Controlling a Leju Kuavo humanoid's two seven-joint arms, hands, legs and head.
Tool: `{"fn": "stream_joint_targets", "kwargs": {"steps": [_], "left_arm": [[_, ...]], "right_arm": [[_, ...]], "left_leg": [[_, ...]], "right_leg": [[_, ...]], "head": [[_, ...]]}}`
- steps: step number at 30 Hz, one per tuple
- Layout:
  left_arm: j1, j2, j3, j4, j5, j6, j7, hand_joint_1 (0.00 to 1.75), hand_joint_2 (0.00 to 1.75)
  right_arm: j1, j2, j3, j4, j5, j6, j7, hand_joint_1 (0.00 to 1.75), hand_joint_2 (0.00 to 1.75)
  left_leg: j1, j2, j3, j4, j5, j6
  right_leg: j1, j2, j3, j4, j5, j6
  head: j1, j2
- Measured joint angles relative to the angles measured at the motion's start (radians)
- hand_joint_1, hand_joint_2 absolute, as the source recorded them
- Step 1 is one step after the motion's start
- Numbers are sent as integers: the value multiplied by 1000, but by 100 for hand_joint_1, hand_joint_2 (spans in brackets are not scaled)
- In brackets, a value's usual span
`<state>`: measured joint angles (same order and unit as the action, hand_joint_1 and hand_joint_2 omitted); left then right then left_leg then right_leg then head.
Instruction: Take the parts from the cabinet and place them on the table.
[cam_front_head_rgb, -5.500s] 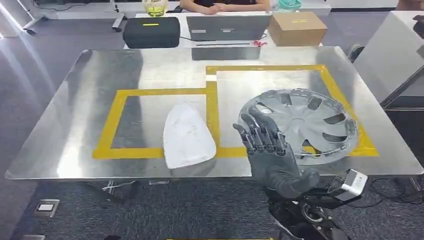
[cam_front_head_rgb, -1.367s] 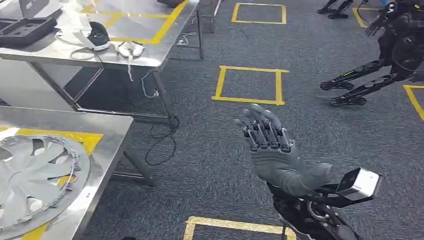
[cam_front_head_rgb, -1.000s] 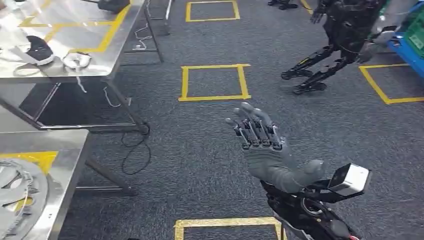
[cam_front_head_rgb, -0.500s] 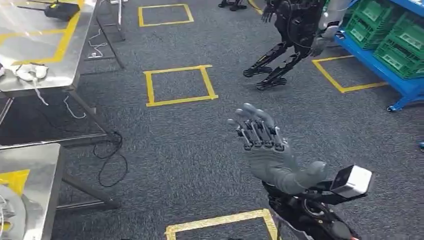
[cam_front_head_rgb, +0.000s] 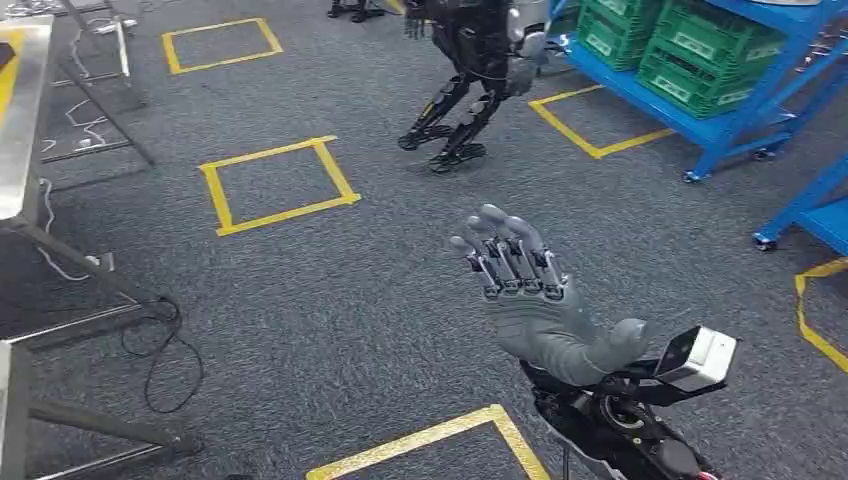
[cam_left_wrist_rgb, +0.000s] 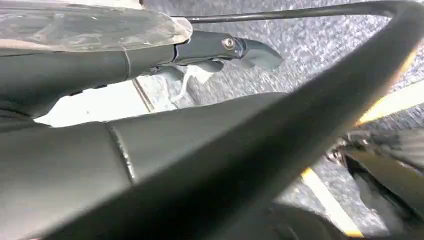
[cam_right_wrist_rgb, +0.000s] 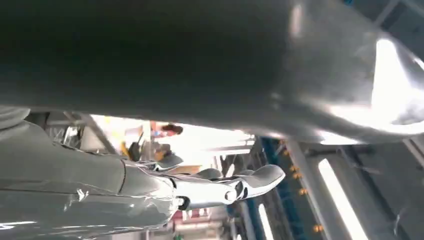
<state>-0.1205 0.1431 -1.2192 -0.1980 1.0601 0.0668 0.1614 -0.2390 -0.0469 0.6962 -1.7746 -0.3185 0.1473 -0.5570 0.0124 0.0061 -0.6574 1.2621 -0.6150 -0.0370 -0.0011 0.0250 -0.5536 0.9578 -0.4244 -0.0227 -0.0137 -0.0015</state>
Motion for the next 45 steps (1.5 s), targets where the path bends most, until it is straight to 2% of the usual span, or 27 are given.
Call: {"fn": "stream_joint_targets", "kwargs": {"steps": [1, 3, 4, 5, 6, 10, 12, 14, 16, 17, 19, 21, 22, 25, 26, 28, 30, 31, 32, 34, 35, 36, 40, 41, 42, 43, 45], "left_arm": [[2, 5, 0, 0, 1, 6, 0, 0, 0], [2, 8, 0, 0, 2, 18, 0, 0, 0], [2, 13, 0, 0, 3, 21, -1, 0, 0], [2, 20, 1, 0, 3, 21, -3, 0, 0], [1, 22, 1, 0, 4, 22, -3, 0, 0], [-6, 24, 1, 0, 4, 33, -9, 0, 0], [-3, 27, 2, 0, 4, 45, -16, 0, 0], [0, 28, 3, 0, 4, 50, -16, 0, 0], [2, 30, 5, 0, 0, 50, -16, 0, 0], [2, 30, 5, 0, -3, 50, -16, 0, 0], [0, 30, 5, 0, -10, 45, -11, 0, 0], [0, 30, 5, 0, -18, 40, -6, 0, 0], [0, 31, 5, 0, -21, 38, -5, 0, 0], [-7, 29, 5, 0, -24, 29, 6, 0, 0], [-8, 29, 5, 0, -25, 29, 7, 0, 0], [-6, 29, 5, 0, -26, 27, 8, 0, 0], [-2, 29, 5, 0, -26, 26, 8, 0, 0], [0, 29, 5, 0, -26, 25, 8, 0, 0], [1, 28, 5, 0, -26, 25, 11, 0, 0], [0, 28, 5, 0, -26, 25, 12, 0, 0], [0, 29, 5, 0, -26, 25, 12, 0, 0], [-1, 29, 5, 0, -25, 24, 12, 0, 0], [-7, 26, 5, 0, -16, 23, 13, 0, 0], [-6, 21, 6, 0, -12, 23, 13, 0, 0], [-5, 22, 6, 0, -8, 26, 13, 0, 0], [-3, 21, 8, 0, -5, 27, 13, 0, 0], [-1, 19, 8, 0, -2, 29, 12, 0, 0]], "right_arm": [[0, 0, 0, 1, 0, 0, 0, 0, 0], [0, 0, 0, 1, 0, -1, 0, 0, 0], [0, 0, 0, 1, 0, -1, 0, 0, 0], [0, 0, 0, 1, 0, -1, 0, 0, 0], [0, 0, 0, 1, 0, -2, 0, 0, 0], [1, 0, 0, 0, 0, -3, 0, 0, 0], [-2, 0, -1, -2, 0, -4, 0, 0, 0], [1, -1, 0, -2, 0, -7, 0, 0, 0], [5, -4, 0, -1, 0, -15, 0, 0, 0], [7, -6, -1, -2, 0, -18, 0, 0, 0], [6, -7, -1, -3, 0, -24, 0, 0, 0], [5, -7, -1, -6, 0, -31, 1, 0, 0], [6, -7, -1, -8, 0, -34, 2, 0, 0], [12, -7, -3, -11, -3, -35, 5, 0, 0], [14, -7, -4, -16, -3, -35, 5, 0, 0], [12, -7, -8, -18, -3, -35, 5, 0, 0], [18, -7, -7, -18, -3, -35, 6, 0, 0], [19, -7, -7, -18, -2, -35, 6, 0, 0], [19, -7, -7, -18, -3, -35, 6, 0, 0], [19, -7, -9, -18, -2, -37, 6, 0, 0], [19, -7, -11, -18, 1, -45, 7, 0, 0], [19, -7, -15, -16, 9, -58, 11, 0, 0], [38, -15, -58, 32, 52, -145, 57, 0, 0], [42, -23, -78, 74, 69, -169, 64, 0, 0], [41, -31, -103, 123, 87, -200, 69, 0, 0], [36, -35, -129, 188, 103, -224, 71, 0, 0], [34, -46, -172, 343, 116, -268, 56, 0, 0]], "left_leg": [[0, 0, -6, -5, 20, 3], [0, -9, 44, -136, 107, 13], [0, -32, 84, -226, 152, 18], [1, -86, 113, -294, 172, 23], [0, -91, 118, -316, 170, 21], [5, -41, 124, -328, 178, 37], [2, -17, 130, -331, 177, 45], [-3, 12, 132, -331, 174, 49], [-3, 37, 133, -330, 171, 50], [-2, 49, 135, -330, 168, 48], [-1, 72, 146, -329, 161, 41], [-12, 89, 152, -323, 151, 28], [-13, 94, 151, -324, 153, 24], [-11, 136, 160, -324, 148, 13], [-5, 96, 156, -303, 127, 6], [-2, 18, 84, -161, 51, 3], [-3, 1, -5, 3, -6, 1], [-3, 0, -26, 31, 0, 2], [-3, 0, -20, 3, 31, 4], [-2, -13, 48, -155, 126, 9], [1, -44, 93, -252, 169, 13], [4, -102, 113, -308, 171, 16], [5, -54, 122, -322, 175, 28], [9, -35, 124, -329, 179, 34], [7, -29, 125, -331, 180, 38], [5, -15, 125, -331, 178, 47], [0, 6, 124, -331, 176, 48]], "right_leg": [[1, 17, 0, 0, 0, -1], [1, 47, 2, 1, 2, 1], [1, 59, 3, 1, 2, 2], [-1, 67, 1, 1, 3, 3], [6, 81, -4, 5, 1, 8], [2, 113, -21, 3, 6, 32], [5, 18, -57, 97, -57, 37], [-2, -6, -132, 266, -135, 47], [-8, -14, -161, 332, -147, 53], [-11, -18, -140, 294, -118, 54], [-13, -43, -43, 114, -30, 54], [5, -110, 10, 9, -24, 49], [-1, -101, 15, 11, -24, 35], [3, -60, 11, 3, -17, 19], [-2, -50, 18, -3, -13, 13], [-3, -30, 14, -5, -8, 2], [-1, -5, 12, -5, -7, -1], [0, 10, 12, -5, -6, -2], [0, 26, 12, -5, -6, -2], [0, 53, 14, -3, -5, -1], [0, 65, 15, -3, -5, 0], [5, 74, 10, 1, -7, 5], [3, 117, -5, -7, -1, 29], [2, 96, -8, 5, -8, 32], [6, 33, -27, 47, -42, 39], [3, 3, -59, 117, -85, 46], [-5, -15, -134, 282, -159, 57]], "head": [[-4, 0], [-10, 0], [-14, 0], [-17, 0], [-19, 0], [-13, 0], [6, 0], [15, 0], [21, 0], [25, 0], [35, 0], [46, 0], [43, 0], [32, 0], [31, 0], [13, 0], [0, 0], [-3, 0], [-6, 0], [-13, 0], [-17, 0], [-22, 0], [-16, 0], [-13, 0], [-2, 0], [11, 0], [14, 0]]}}
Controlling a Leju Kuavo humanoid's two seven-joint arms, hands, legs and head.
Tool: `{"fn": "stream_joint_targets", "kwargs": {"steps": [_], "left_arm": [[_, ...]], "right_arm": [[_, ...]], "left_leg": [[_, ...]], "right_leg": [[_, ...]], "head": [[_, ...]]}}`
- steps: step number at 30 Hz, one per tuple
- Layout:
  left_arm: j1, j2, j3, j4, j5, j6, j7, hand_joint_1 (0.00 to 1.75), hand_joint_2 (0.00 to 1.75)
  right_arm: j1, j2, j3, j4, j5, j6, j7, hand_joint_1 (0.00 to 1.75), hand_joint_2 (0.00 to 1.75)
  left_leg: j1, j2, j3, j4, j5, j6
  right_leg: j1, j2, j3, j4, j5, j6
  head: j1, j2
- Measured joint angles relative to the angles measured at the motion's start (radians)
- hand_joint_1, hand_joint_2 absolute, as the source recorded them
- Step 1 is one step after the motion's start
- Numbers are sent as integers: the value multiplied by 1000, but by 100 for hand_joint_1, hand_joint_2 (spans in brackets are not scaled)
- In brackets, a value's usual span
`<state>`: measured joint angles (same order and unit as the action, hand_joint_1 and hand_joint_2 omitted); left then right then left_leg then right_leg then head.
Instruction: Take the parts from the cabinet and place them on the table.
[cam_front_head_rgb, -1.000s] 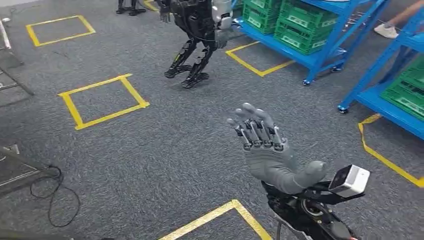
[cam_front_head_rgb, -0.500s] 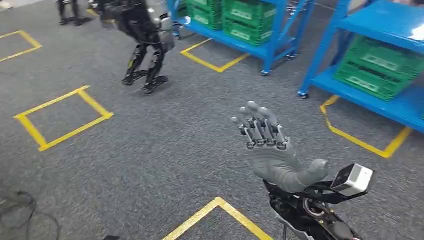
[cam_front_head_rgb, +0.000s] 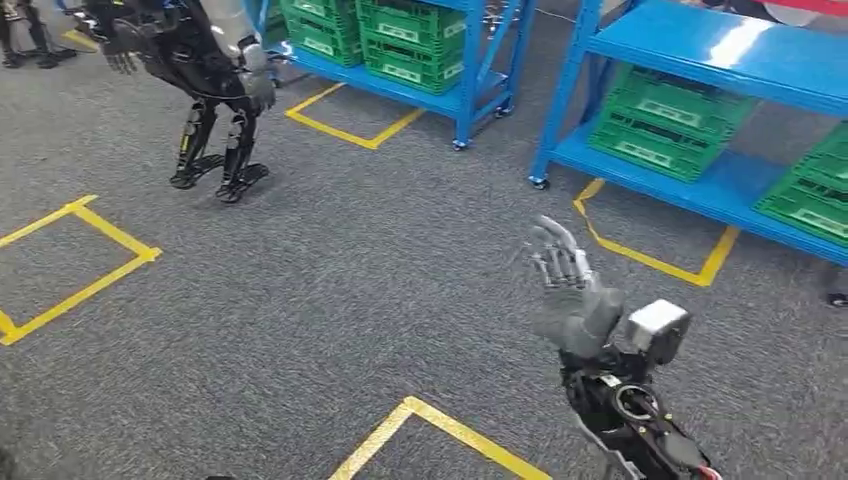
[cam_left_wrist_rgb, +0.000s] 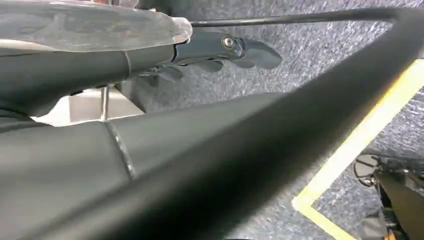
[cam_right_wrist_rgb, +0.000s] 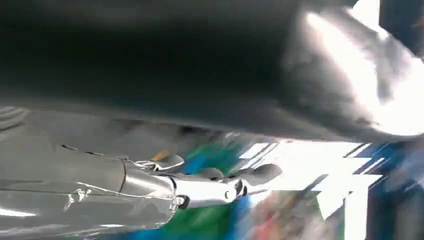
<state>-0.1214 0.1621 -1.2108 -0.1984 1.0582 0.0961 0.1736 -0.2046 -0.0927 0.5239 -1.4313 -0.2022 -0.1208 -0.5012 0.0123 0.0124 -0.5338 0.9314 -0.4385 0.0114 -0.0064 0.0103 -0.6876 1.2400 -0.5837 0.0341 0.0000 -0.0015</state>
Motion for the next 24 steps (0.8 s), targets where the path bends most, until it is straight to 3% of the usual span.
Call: {"fn": "stream_joint_targets", "kwargs": {"steps": [1, 2, 4, 5, 6, 7, 10, 11, 12, 13, 15, 16, 17, 18, 19, 20, 21, 22, 23, 24], "left_arm": [[1, 0, 0, 0, 1, 0, -1, 0, 0], [2, 0, 1, 0, 2, 0, -1, 0, 0], [2, -2, 3, 0, 2, 0, -2, 0, 0], [4, -3, 4, 0, 2, 0, -3, 0, 0], [7, -3, 6, 0, 2, 0, -4, 0, 0], [8, -3, 6, 0, 2, 0, -5, 0, 0], [7, -5, 7, 0, 3, -3, -5, 0, 0], [5, -5, 7, 0, 3, -5, -5, 0, 0], [3, -6, 7, 0, 3, -6, -5, 0, 0], [3, -6, 8, 0, 3, -7, -5, 0, 0], [5, -7, 8, 0, 3, -7, -6, 0, 0], [7, -7, 8, 0, 3, -7, -5, 0, 0], [9, -7, 8, 0, 3, -7, -5, 0, 0], [9, -8, 8, 0, 4, -7, -3, 0, 0], [9, -8, 8, 0, 4, -7, -3, 0, 0], [9, -7, 8, 0, 4, -7, -3, 0, 0], [9, -5, 8, 0, 5, -7, -3, 0, 0], [8, -5, 8, 0, 6, -7, -3, 0, 0], [6, -6, 8, 0, 8, -8, -3, 0, 0], [4, -6, 8, 0, 9, -8, -3, 0, 0]], "right_arm": [[-3, -10, -20, 87, 0, -10, -18, 0, 0], [-8, -19, -44, 191, -8, -17, -31, 0, 0], [-11, -34, -86, 352, -19, -37, -27, 0, 0], [-12, -38, -104, 426, -21, -40, -29, 0, 0], [-14, -39, -118, 488, -22, -40, -32, 0, 0], [-17, -40, -129, 547, -29, -41, -29, 0, 0], [-15, -44, -166, 690, -71, -36, 6, 0, 0], [-10, -44, -178, 733, -81, -32, 16, 0, 0], [-8, -44, -186, 768, -85, -29, 16, 0, 0], [-8, -44, -194, 801, -88, -28, 23, 0, 0], [-2, -44, -206, 863, -91, -29, 46, 0, 0], [3, -44, -211, 892, -92, -29, 59, 0, 0], [8, -44, -218, 929, -92, -31, 77, 0, 0], [17, -44, -224, 954, -93, -32, 93, 0, 0], [24, -44, -227, 974, -93, -33, 112, 0, 0], [30, -44, -228, 992, -92, -34, 129, 0, 0], [36, -43, -230, 1009, -89, -35, 146, 0, 0], [39, -42, -231, 1028, -84, -35, 166, 0, 0], [47, -42, -231, 1043, -80, -35, 181, 0, 0], [58, -42, -231, 1056, -76, -35, 197, 0, 0]], "left_leg": [[-1, 10, 0, 0, 0, 0], [-1, 20, 1, 1, -1, 1], [-1, 37, 6, 1, -7, -1], [-1, 45, 12, 2, -12, -5], [-4, 54, 16, 1, -16, -10], [-13, 62, 16, 9, -20, -16], [-13, 100, 26, 6, -23, -24], [-11, 98, 27, 10, -40, -33], [-8, 51, 18, 42, -61, -38], [-6, 20, -16, 111, -98, -39], [-4, -2, -110, 290, -167, -41], [-4, -4, -144, 348, -175, -42], [-4, -5, -154, 351, -157, -41], [-4, -7, -139, 305, -117, -38], [-3, -13, -104, 219, -65, -33], [-3, -36, -61, 124, -18, -27], [-2, -92, -27, 48, 10, -22], [2, -111, -14, 9, 3, -18], [-1, -92, -14, 12, 1, -22], [-5, -85, -11, 12, -2, -17]], "right_leg": [[-2, -1, -19, 42, -8, 4], [-5, -3, -11, 27, 11, 7], [-7, -18, 70, -128, 94, 7], [-5, -52, 123, -230, 138, 3], [5, -109, 146, -279, 131, -1], [11, -100, 145, -286, 136, -15], [12, -56, 148, -283, 138, -28], [3, -42, 160, -293, 144, -37], [3, -32, 161, -295, 145, -40], [2, -22, 159, -295, 146, -45], [3, 3, 158, -295, 146, -51], [3, 19, 159, -294, 146, -51], [3, 34, 160, -294, 146, -51], [3, 49, 162, -294, 146, -51], [3, 65, 164, -294, 145, -50], [3, 79, 166, -294, 145, -50], [0, 89, 164, -294, 145, -49], [8, 104, 156, -286, 140, -41], [3, 117, 154, -289, 142, -37], [-1, 127, 153, -292, 141, -29]], "head": [[3, 0], [8, 0], [20, 0], [27, 0], [35, 0], [39, 0], [27, 0], [30, 0], [25, 0], [16, 0], [0, 0], [-2, 0], [-5, 0], [-8, 0], [-13, 0], [-16, 0], [-20, 0], [-22, 0], [-20, 0], [-20, 0]]}}
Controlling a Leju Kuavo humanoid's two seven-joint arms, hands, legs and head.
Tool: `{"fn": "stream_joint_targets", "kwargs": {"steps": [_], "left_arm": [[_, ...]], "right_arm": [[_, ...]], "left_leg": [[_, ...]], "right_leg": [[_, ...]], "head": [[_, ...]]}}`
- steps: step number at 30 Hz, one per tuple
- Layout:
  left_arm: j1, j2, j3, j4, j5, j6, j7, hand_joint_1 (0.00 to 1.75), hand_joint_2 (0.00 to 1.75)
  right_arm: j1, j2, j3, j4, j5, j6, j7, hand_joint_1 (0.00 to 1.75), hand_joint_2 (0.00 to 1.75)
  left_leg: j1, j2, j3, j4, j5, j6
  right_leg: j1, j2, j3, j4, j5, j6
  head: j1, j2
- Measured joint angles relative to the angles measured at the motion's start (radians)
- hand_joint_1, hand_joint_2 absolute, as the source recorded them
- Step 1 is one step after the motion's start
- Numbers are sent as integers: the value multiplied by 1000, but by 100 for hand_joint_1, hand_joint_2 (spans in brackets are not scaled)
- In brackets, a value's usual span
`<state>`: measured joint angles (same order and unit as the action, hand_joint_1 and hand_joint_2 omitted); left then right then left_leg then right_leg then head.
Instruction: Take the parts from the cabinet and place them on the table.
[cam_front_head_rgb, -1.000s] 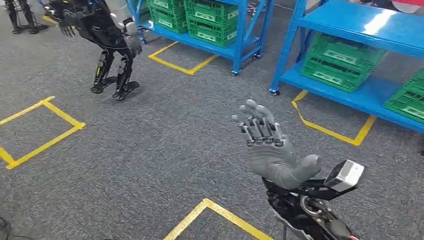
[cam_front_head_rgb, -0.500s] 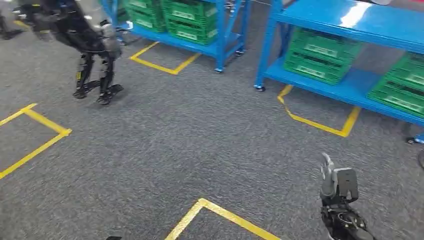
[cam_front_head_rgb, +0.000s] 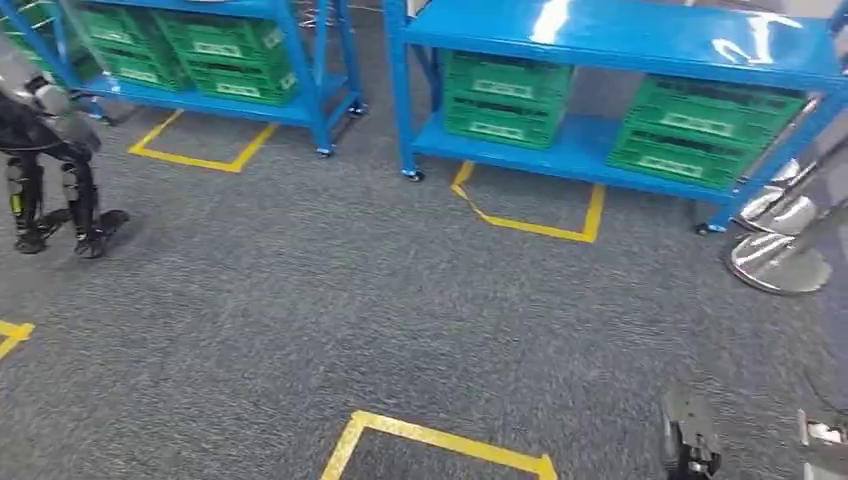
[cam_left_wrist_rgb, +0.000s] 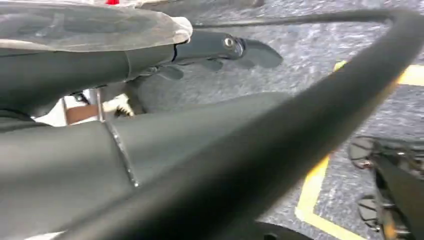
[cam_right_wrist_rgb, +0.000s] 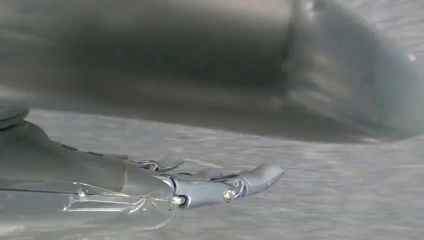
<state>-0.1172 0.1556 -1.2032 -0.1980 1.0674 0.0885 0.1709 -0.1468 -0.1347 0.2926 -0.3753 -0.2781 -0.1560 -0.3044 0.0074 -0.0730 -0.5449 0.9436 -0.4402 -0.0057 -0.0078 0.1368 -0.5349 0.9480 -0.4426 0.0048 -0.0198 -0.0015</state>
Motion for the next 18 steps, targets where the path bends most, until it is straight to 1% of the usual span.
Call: {"fn": "stream_joint_targets", "kwargs": {"steps": [1, 2, 3, 4, 5, 6, 7, 8, 9, 10, 11, 12, 13, 14, 15, 16, 17, 18], "left_arm": [[-4, 0, 0, 0, 1, 0, 0, 0, 0], [-6, -3, 0, 0, 2, 0, 0, 0, 0], [-6, -4, 0, 0, 2, 0, 0, 0, 0], [-3, -4, 0, 0, 3, 0, 0, 0, 0], [0, -4, 1, 0, 3, 0, 0, 0, 0], [1, -3, 1, 0, 3, 0, 0, 0, 0], [1, -3, 1, 0, 3, 0, -1, 0, 0], [1, -3, 1, 0, 3, -1, -2, 0, 0], [1, -4, 1, 0, 3, -2, -2, 0, 0], [1, -4, 1, 0, 3, -2, -3, 0, 0], [0, -5, 1, 0, 3, -2, -5, 0, 0], [-1, -5, 1, 0, 3, -2, -6, 0, 0], [-3, -4, 1, 0, 3, -2, -6, 0, 0], [-5, -4, 1, 0, 3, -2, -8, 0, 0], [-7, -3, 1, 0, 3, -2, -8, 0, 0], [-7, -3, 1, 0, 3, -2, -9, 0, 0], [-6, -3, 1, 0, 3, -3, -9, 0, 0], [-7, -3, 1, 0, 3, -3, -9, 0, 0]], "right_arm": [[12, 0, 0, 15, 3, 0, 10, 0, 0], [20, -1, 0, 27, 3, -2, 15, 0, 0], [27, -1, 0, 37, 4, -2, 16, 0, 0], [26, -1, 0, 46, 5, -3, 18, 0, 0], [24, -1, -1, 54, 8, -5, 25, 0, 0], [24, -1, 0, 62, 14, -6, 38, 0, 0], [26, 0, 0, 71, 19, -8, 51, 0, 0], [30, 0, 0, 79, 24, -10, 65, 0, 0], [36, 0, 0, 85, 31, -11, 81, 0, 0], [39, 0, 1, 90, 38, -10, 96, 0, 0], [43, 0, 2, 94, 43, -1, 113, 0, 0], [47, 0, 4, 99, 50, 9, 128, 0, 0], [48, 0, 8, 103, 53, 17, 142, 0, 0], [52, 1, 10, 108, 56, 20, 151, 0, 0], [57, 3, 12, 111, 58, 21, 156, 0, 0], [60, 4, 15, 115, 58, 21, 160, 0, 0], [62, 5, 16, 117, 58, 23, 162, 0, 0], [62, 5, 16, 120, 58, 27, 169, 0, 0]], "left_leg": [[-1, 10, 3, -1, 1, 3], [9, 26, 8, -15, 6, 10], [7, 42, 15, -19, 7, 13], [7, 54, 16, -20, 4, 21], [5, 71, 18, -19, 3, 23], [4, 87, 19, -19, 2, 24], [4, 102, 20, -19, 0, 24], [4, 113, 21, -19, -2, 23], [4, 125, 24, -18, -5, 20], [6, 125, 28, -18, -8, 16], [8, 132, 34, -17, -12, 10], [7, 139, 39, -15, -16, 3], [1, 142, 38, -11, -20, -4], [1, 142, 37, -10, -17, -9], [-4, 141, 35, -2, -28, -8], [-3, 139, 34, -3, -16, 14], [-1, 139, 36, -3, -18, 19], [0, 139, 37, -6, -16, 16]], "right_leg": [[-2, 11, 1, -3, 2, 7], [1, 16, -9, 1, -1, 14], [4, -42, -16, 28, -20, 15], [4, -89, -40, 82, -59, 20], [2, -113, -79, 168, -105, 25], [-1, -122, -120, 257, -143, 29], [-5, -126, -149, 321, -163, 35], [-10, -129, -155, 336, -158, 39], [-15, -132, -136, 300, -130, 43], [-18, -134, -97, 227, -90, 45], [-20, -139, -40, 122, -42, 47], [-21, -151, 13, 26, -11, 47], [-12, -156, 28, 3, -28, 41], [-12, -152, 30, 5, -23, 29], [-20, -152, 30, 1, -19, 29], [-16, -152, 31, 3, -21, 30], [-13, -152, 31, 3, -21, 30], [-11, -152, 30, 3, -22, 27]], "head": [[-2, 0], [1, 0], [4, 0], [20, 0], [28, 0], [30, 0], [30, 0], [34, 0], [38, 0], [41, 0], [44, 0], [48, 0], [57, 0], [54, 0], [47, 0], [39, 0], [33, 0], [29, 0]]}}
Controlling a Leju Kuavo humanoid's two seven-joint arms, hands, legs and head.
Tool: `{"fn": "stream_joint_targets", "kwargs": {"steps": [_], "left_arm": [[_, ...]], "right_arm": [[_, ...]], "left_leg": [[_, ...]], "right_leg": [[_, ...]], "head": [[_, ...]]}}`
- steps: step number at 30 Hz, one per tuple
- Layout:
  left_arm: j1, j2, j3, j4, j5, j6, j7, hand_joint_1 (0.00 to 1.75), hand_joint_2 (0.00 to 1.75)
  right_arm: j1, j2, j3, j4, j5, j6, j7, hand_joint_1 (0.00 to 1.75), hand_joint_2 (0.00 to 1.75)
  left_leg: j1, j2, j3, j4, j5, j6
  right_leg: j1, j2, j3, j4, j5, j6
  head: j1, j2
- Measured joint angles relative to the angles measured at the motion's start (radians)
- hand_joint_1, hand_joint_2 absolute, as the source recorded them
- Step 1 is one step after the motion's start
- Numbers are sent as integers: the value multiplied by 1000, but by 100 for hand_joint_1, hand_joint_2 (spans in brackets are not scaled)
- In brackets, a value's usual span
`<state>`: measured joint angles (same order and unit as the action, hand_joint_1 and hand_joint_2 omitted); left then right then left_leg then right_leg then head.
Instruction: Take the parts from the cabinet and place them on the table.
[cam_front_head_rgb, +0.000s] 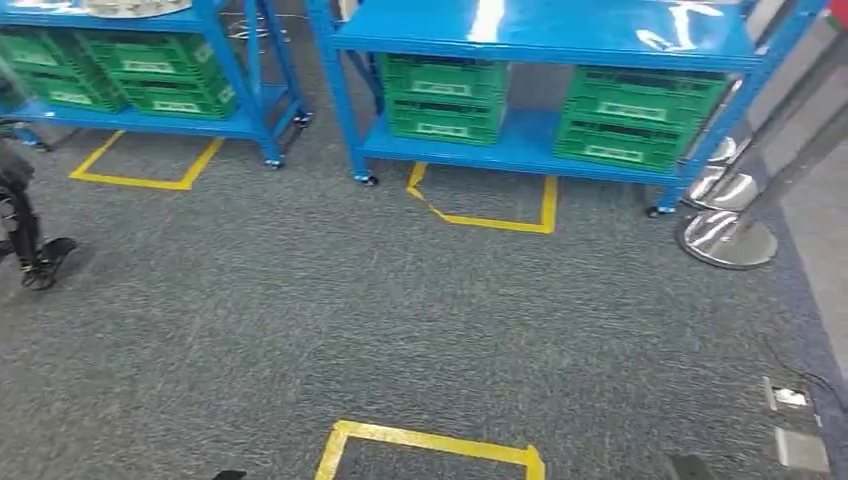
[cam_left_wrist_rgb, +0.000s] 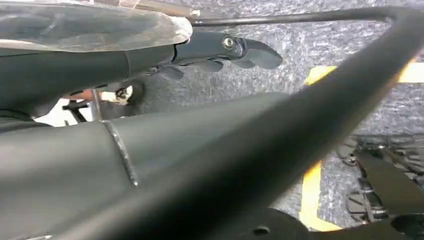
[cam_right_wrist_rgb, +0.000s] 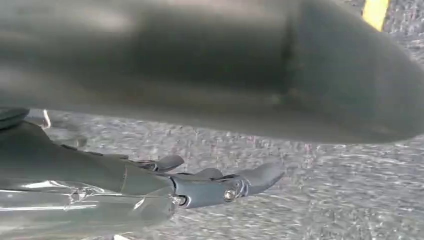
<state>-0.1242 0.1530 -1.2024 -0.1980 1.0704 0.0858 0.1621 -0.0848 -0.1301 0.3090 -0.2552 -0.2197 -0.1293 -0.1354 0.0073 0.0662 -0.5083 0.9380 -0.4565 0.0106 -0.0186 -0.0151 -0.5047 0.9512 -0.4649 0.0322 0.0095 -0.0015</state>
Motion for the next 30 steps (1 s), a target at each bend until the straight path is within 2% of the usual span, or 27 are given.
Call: {"fn": "stream_joint_targets", "kwargs": {"steps": [3, 5, 6, 8, 11, 30], "left_arm": [[0, 0, 0, 0, -1, 0, 0, 0, 0], [1, 0, 0, 0, -2, 0, 0, 0, 0], [1, 0, 0, 0, -2, 0, 0, 0, 0], [1, 1, 0, 0, -4, 0, 2, 0, 0], [1, 2, 0, 0, -9, 1, 5, 0, 0], [1, 6, 0, 0, -10, 0, 10, 0, 0]], "right_arm": [[1, 0, 5, 8, -3, 12, 26, 0, 0], [3, 1, 11, 13, -3, 17, 45, 0, 0], [5, 1, 14, 16, -6, 22, 55, 0, 0], [9, 2, 16, 20, -9, 26, 72, 0, 0], [13, 3, 19, 26, -11, 30, 89, 0, 0], [14, 8, 41, 35, -9, 32, 106, 0, 0]], "left_leg": [[3, -1, 3, -8, 4, -7], [4, -1, 3, -12, 6, -12], [5, -1, 3, -13, 7, -20], [7, -1, 3, -15, 7, -31], [8, -1, 3, -15, 6, -37], [1, -1, 3, -13, 5, -38]], "right_leg": [[4, 0, 0, 0, -3, -9], [6, -1, 0, 0, -3, -11], [7, -2, -1, 0, -3, -15], [8, -2, -1, 1, -3, -16], [9, -2, -1, 1, -3, -17], [5, -2, -1, 0, -2, -16]], "head": [[-9, 0], [-14, 0], [-16, 0], [-19, 0], [-19, 0], [-17, 0]]}}
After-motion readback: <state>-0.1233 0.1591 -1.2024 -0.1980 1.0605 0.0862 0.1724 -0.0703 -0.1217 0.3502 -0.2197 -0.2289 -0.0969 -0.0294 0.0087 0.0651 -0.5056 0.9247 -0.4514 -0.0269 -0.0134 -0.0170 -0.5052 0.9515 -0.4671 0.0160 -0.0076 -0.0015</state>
